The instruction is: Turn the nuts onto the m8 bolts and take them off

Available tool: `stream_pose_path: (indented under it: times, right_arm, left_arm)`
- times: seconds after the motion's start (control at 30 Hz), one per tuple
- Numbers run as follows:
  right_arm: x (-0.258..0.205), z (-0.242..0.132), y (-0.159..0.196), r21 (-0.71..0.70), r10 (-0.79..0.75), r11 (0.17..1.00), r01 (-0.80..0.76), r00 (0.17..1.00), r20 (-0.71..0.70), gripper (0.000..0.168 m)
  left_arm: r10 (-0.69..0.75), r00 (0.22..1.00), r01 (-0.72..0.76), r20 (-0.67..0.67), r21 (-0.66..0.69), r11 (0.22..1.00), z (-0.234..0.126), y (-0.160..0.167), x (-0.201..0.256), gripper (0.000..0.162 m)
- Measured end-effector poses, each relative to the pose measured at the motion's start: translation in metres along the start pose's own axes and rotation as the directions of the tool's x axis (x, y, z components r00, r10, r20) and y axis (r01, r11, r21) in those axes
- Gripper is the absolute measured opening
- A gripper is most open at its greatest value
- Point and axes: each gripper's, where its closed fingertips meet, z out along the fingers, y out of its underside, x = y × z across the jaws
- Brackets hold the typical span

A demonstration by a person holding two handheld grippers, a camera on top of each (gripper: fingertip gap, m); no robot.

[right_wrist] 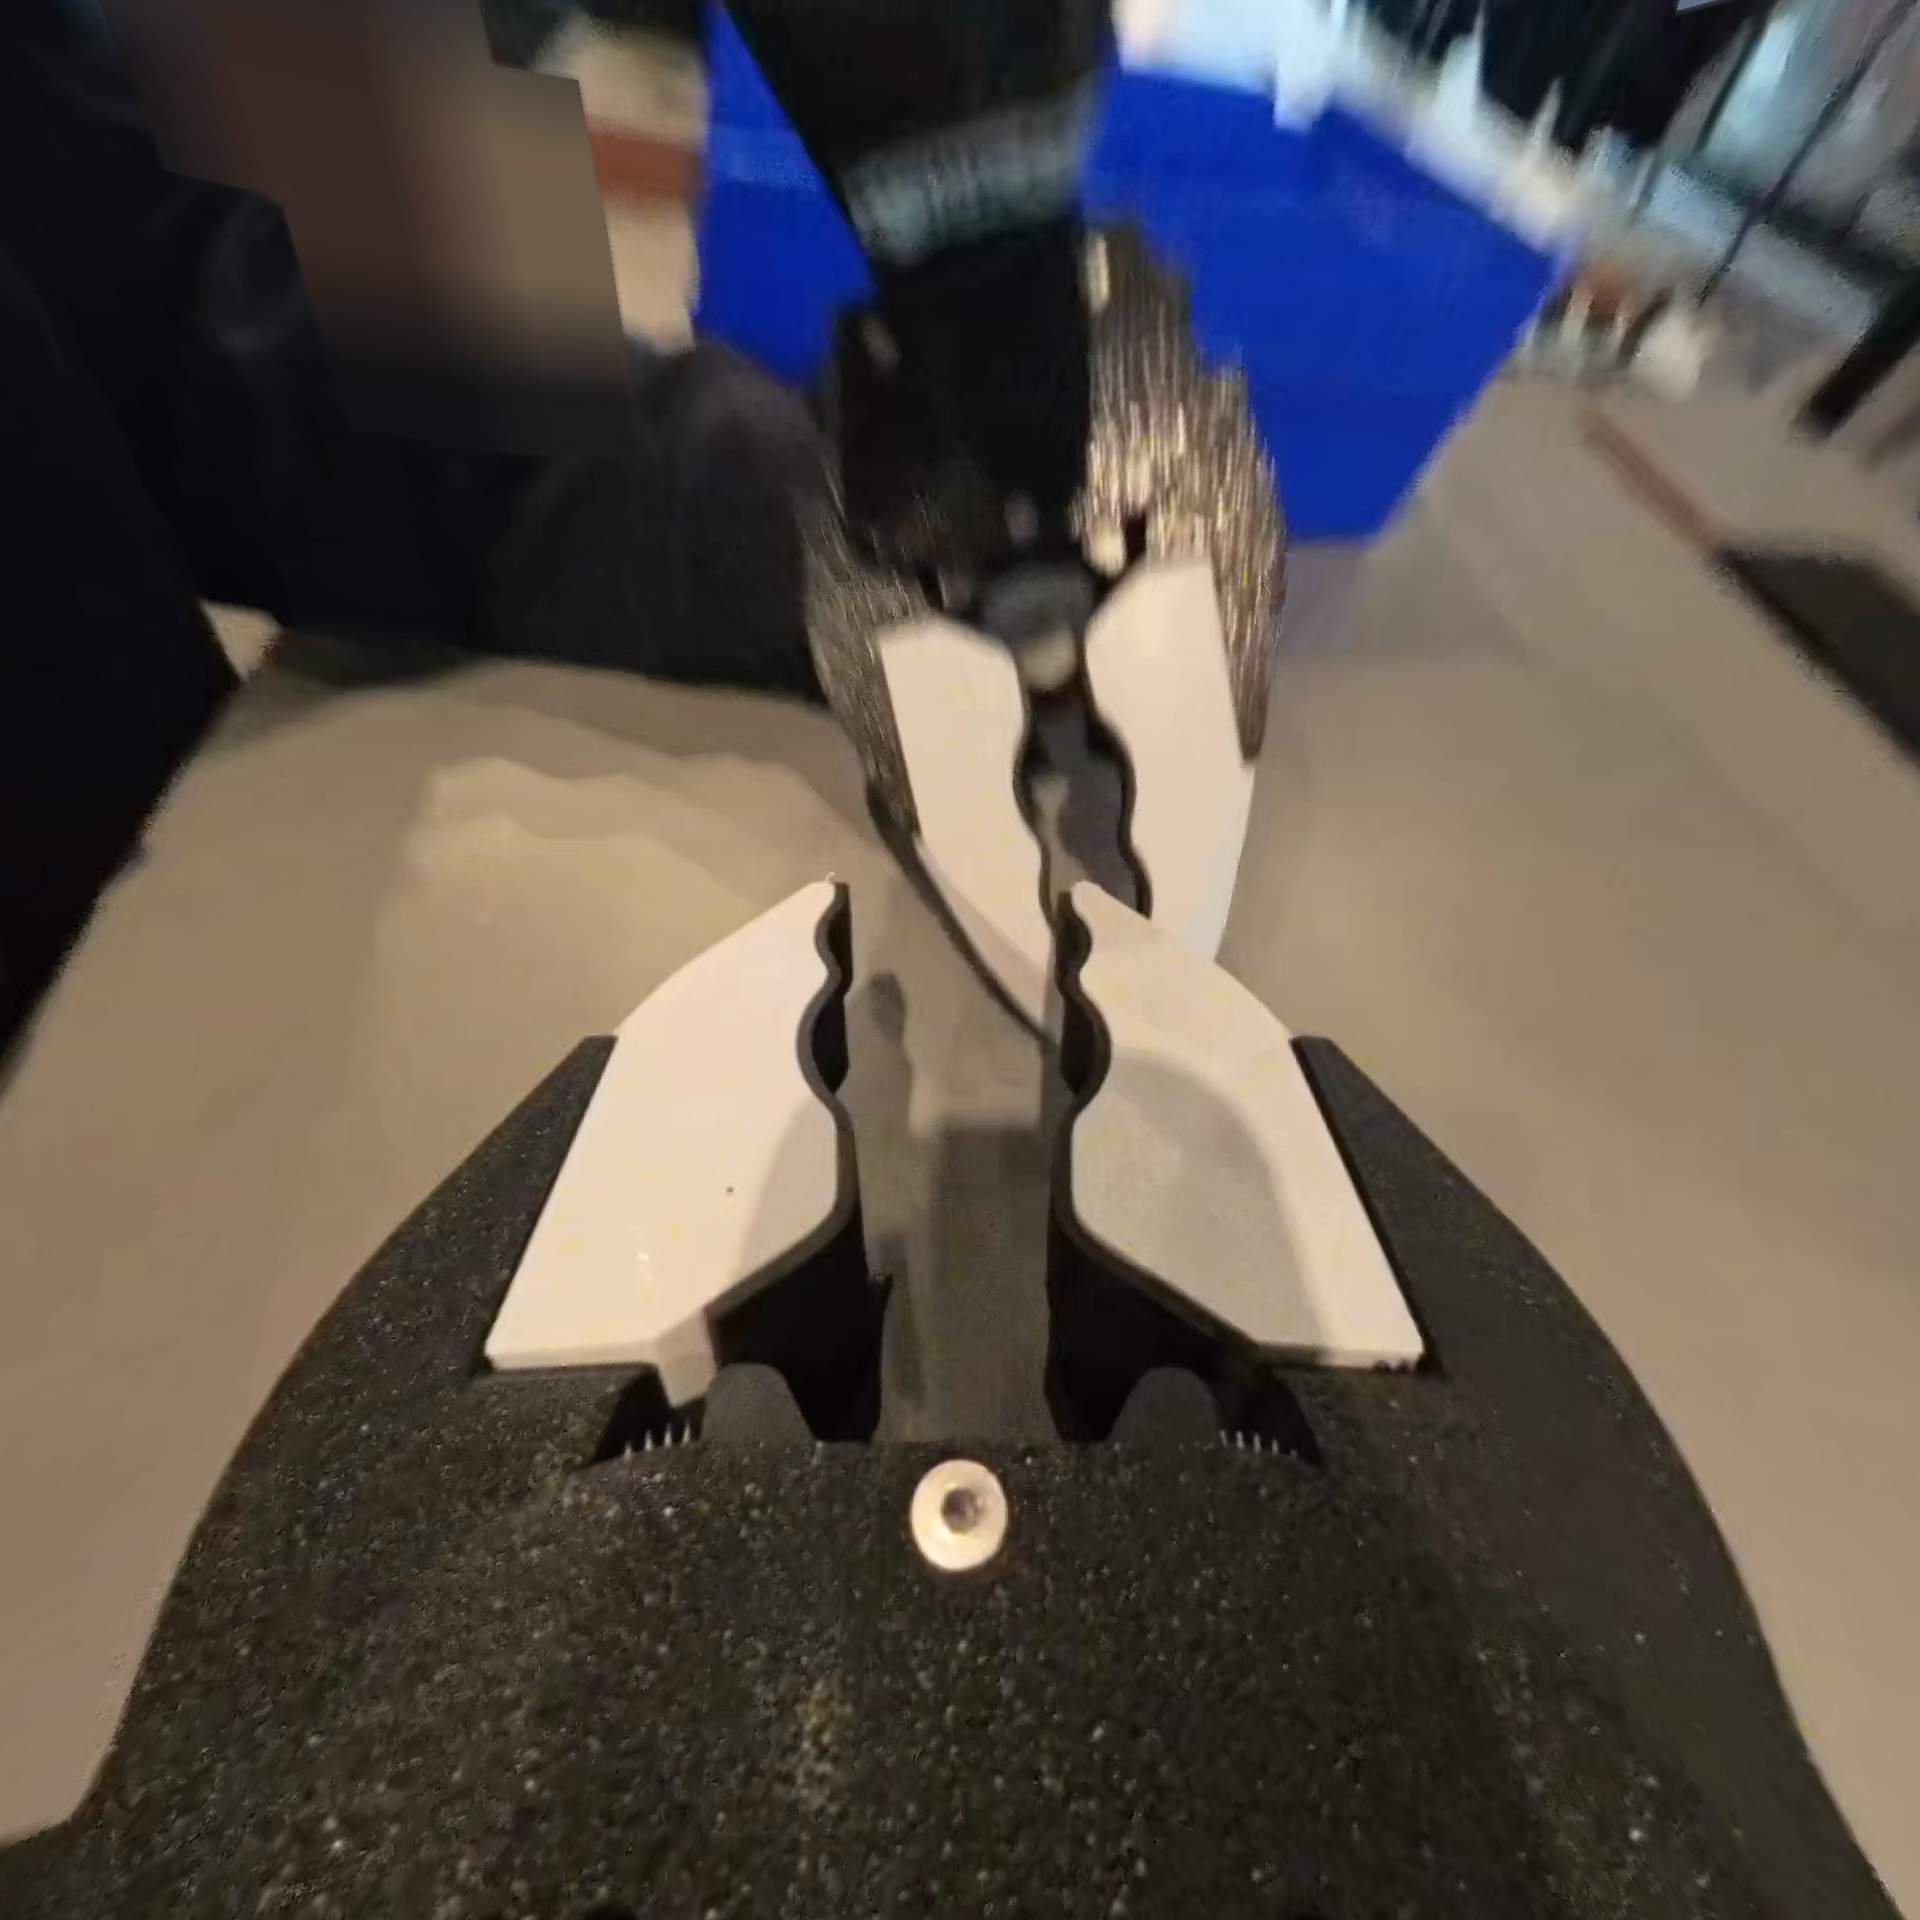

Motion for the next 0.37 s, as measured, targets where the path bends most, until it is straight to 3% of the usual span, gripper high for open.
stream_pose_path:
  times: [0.03, 0.07, 0.17, 0.37]
  right_arm:
    - [0.002, -0.004, -0.012, 0.076, -0.005, 0.997, 0.007, 1.0, -0.019, 0.034]
    - [0.007, -0.008, -0.013, 0.082, 0.021, 0.996, -0.018, 0.999, -0.043, 0.034]
    - [0.027, -0.011, 0.018, -0.068, 0.128, 0.988, -0.137, 0.983, -0.128, 0.047]
    - [0.019, 0.003, 0.043, -0.198, 0.2, 0.957, -0.213, 0.976, -0.082, 0.05]
  left_arm:
    - [-0.002, 1.0, 0.002, 0.0, -0.007, 1.0, 0.0, 0.001, 0.0, 0.015]
    - [-0.003, 1.0, 0.003, 0.002, -0.009, 1.0, 0.0, 0.002, -0.001, 0.015]
    - [-0.011, 1.0, 0.011, 0.007, -0.004, 1.0, 0.0, 0.002, -0.002, 0.015]
    - [-0.012, 1.0, 0.012, 0.003, -0.002, 1.0, 0.0, 0.002, -0.002, 0.015]
